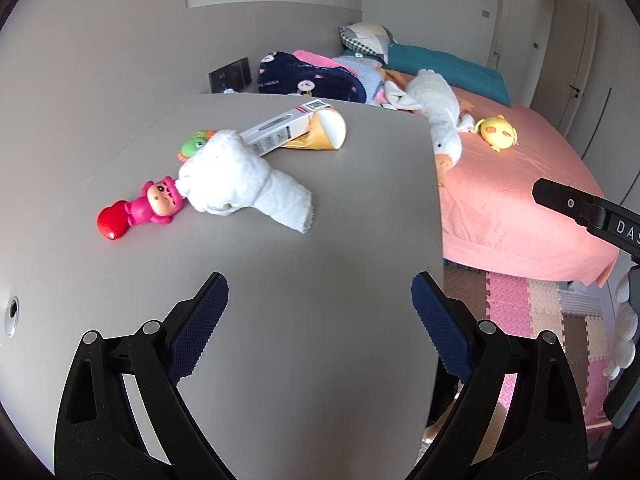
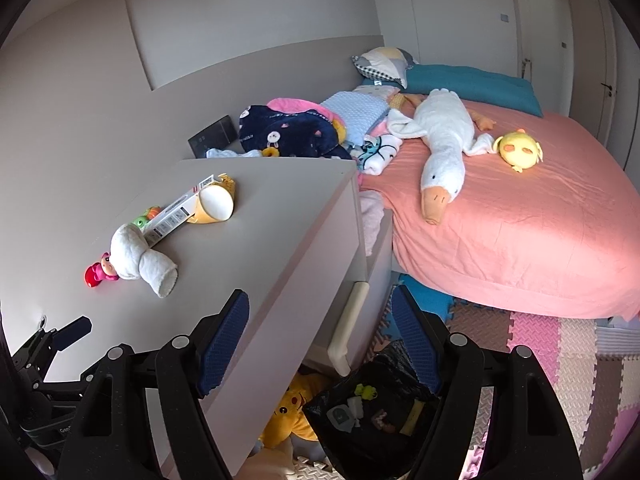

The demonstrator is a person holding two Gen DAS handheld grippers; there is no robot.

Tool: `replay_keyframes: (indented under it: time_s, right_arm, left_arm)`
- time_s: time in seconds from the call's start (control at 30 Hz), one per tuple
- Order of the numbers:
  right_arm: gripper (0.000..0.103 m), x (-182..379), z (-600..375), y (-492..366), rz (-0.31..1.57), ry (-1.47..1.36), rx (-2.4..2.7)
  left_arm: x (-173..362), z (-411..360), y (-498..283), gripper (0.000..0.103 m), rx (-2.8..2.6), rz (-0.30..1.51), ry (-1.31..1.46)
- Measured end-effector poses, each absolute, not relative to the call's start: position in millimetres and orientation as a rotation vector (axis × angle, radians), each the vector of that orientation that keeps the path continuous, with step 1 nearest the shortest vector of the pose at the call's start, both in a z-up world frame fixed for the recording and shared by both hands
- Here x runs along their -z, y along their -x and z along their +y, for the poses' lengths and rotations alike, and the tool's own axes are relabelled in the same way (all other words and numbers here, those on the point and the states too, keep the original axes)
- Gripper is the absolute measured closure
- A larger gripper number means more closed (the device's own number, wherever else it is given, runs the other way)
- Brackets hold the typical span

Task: Collect trash
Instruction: 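Move both open grippers back over the desk toward the white towel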

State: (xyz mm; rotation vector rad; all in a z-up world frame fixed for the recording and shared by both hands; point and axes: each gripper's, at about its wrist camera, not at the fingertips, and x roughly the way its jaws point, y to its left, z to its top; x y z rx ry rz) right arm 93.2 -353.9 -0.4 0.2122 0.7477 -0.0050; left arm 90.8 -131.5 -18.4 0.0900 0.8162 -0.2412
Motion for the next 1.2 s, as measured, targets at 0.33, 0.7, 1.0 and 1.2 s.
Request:
replay_keyframes:
  time_s: [0.33,0.7,1.0,1.2]
  right_arm:
    - [0.029,-1.0,-298.2,-118.9,0.751,-0.155,-0.101]
    - [0.029,13.7,-240.9,-151.7,0.794,-0.111,-0.171]
    - [0.029,19.0,-204.1,-169.3,0.807,-0.075,-0.235]
    - [0.029,18.4,-182.5,-182.4,0.808,-0.067,-0.284]
  left_arm:
    - [19.3,-71.1,-105.1,0.013,0.135,0.816,-0.05]
    - [29.7,-16.1,-122.3,0.013,0.075,0.83,0.011]
    - [32.3,11.1,-137.5,0.013,0.05,0.831,0.028]
    - [32.7,37.3,-150.5,0.013,-0.009,0.819,0.064]
